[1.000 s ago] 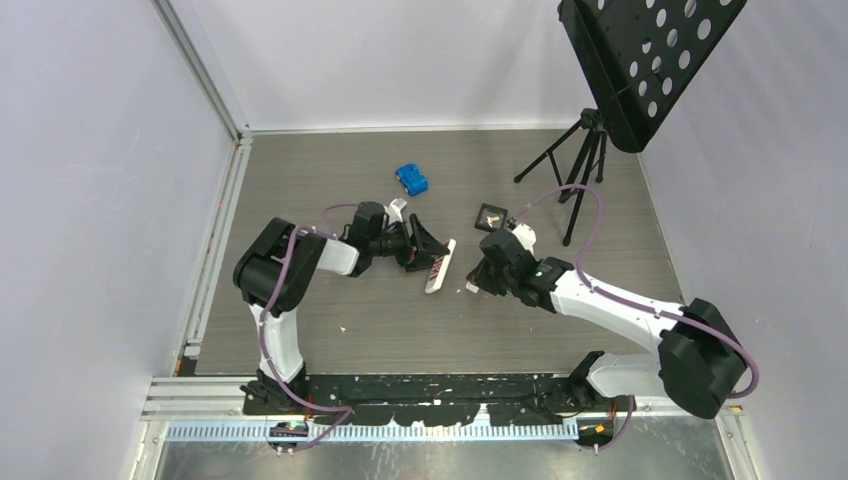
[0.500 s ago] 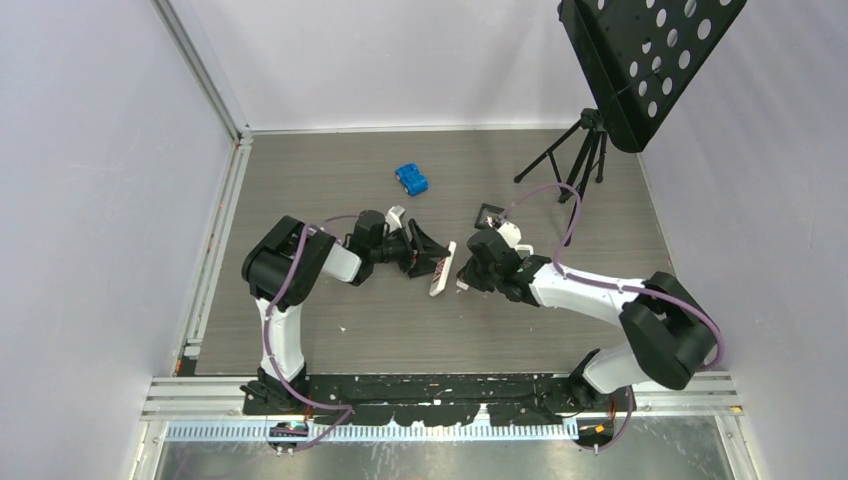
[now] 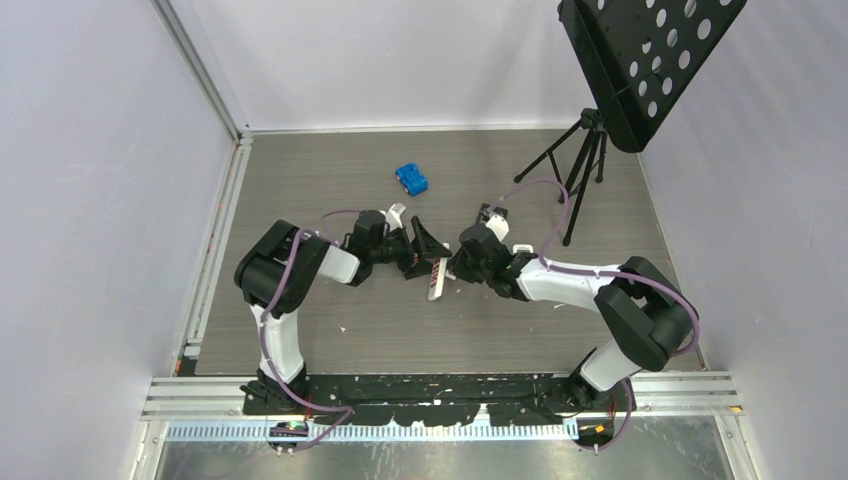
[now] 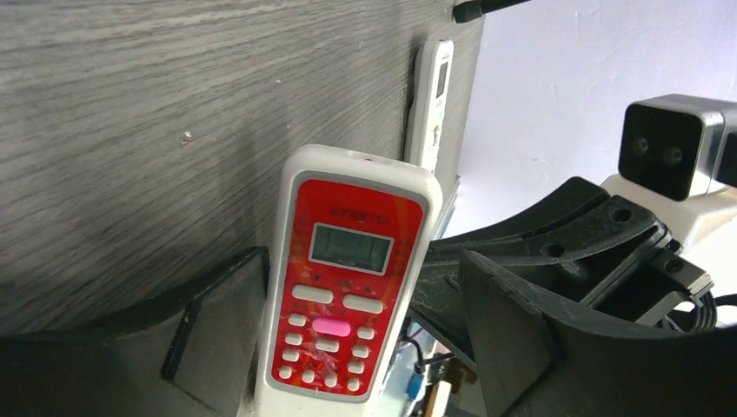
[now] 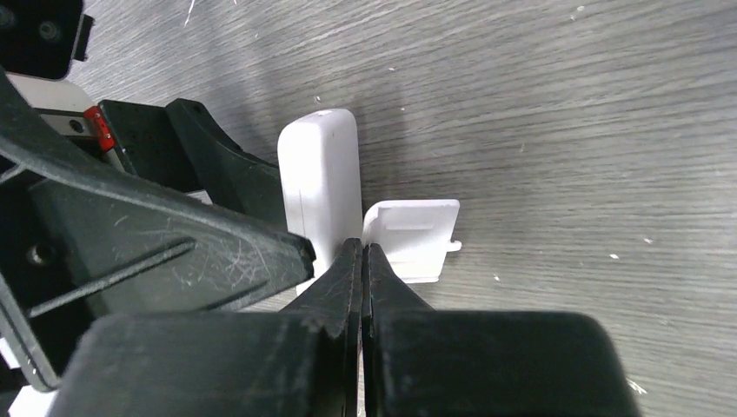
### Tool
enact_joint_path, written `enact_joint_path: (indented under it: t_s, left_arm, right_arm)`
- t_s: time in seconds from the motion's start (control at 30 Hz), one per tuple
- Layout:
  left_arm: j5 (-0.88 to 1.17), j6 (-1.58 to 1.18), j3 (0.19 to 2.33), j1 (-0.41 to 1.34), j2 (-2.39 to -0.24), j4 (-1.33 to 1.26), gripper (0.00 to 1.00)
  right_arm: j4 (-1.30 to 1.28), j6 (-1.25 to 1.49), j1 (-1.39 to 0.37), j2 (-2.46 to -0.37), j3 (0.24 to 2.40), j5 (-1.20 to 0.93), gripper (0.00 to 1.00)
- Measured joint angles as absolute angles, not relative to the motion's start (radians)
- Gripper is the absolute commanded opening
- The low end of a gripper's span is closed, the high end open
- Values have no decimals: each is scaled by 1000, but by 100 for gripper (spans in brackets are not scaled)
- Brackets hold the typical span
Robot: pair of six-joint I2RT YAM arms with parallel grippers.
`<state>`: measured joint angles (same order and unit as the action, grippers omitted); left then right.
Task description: Load the batteries into the remote control
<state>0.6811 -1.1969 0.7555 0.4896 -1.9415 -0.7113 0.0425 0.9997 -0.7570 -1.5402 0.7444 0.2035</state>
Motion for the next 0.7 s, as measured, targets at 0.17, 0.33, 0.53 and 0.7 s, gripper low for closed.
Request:
enact_joint_path:
  t_s: [0.17, 0.33, 0.53, 0.7]
  left_arm:
    - [646, -1127, 753, 490, -1892, -632, 88]
    - [563, -1021, 753, 490, -1802, -470, 92]
    - [449, -896, 770, 490, -1702, -246, 93]
    - [410, -841, 795, 491, -1684, -151, 92]
  right_arm:
    - [81, 992, -757, -1567, 744, 199, 0]
    - [97, 989, -757, -1569, 745, 191, 0]
    - [121, 984, -757, -1569, 748, 155, 0]
    - [162, 983, -757, -1570, 749, 117, 0]
